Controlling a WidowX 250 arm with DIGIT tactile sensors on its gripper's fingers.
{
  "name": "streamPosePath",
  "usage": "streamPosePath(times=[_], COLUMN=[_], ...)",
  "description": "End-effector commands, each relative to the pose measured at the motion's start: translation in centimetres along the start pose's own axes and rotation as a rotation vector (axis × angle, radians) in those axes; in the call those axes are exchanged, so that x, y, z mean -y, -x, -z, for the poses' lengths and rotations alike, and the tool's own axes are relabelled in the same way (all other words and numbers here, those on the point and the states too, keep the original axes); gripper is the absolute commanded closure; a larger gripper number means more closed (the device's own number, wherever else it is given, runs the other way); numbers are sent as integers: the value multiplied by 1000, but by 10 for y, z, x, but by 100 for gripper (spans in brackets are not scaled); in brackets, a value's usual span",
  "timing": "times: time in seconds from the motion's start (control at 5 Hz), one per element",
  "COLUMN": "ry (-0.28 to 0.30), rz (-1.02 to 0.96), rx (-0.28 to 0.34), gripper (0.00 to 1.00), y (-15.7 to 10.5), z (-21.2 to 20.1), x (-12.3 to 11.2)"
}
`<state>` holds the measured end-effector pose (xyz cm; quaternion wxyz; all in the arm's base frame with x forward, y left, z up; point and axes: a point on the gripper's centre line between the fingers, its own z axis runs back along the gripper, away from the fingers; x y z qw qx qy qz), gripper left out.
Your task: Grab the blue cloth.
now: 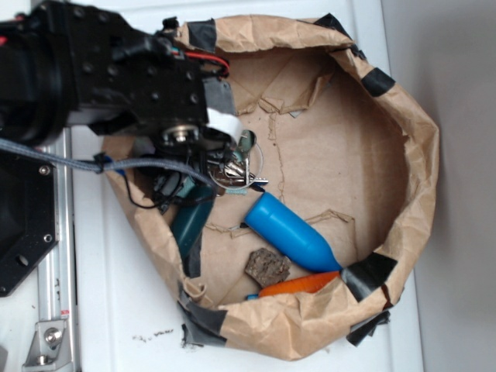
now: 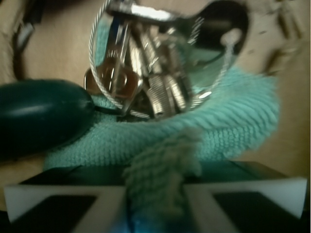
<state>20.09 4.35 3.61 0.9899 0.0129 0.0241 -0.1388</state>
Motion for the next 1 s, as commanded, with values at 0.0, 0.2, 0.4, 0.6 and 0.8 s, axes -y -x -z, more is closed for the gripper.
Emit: streamPosePath(times=[0.0, 0.2, 0.4, 0.6, 0.8], ry=[-36, -63, -134, -129, -126], rz=[-158, -158, -198, -244, -216], rx=[239, 223, 179, 169, 177], gripper=[100, 100, 100, 100, 100], y=[-58, -70, -82, -89, -93], z=[-113, -164, -164, -158, -153], x=[-5, 4, 9, 4, 1])
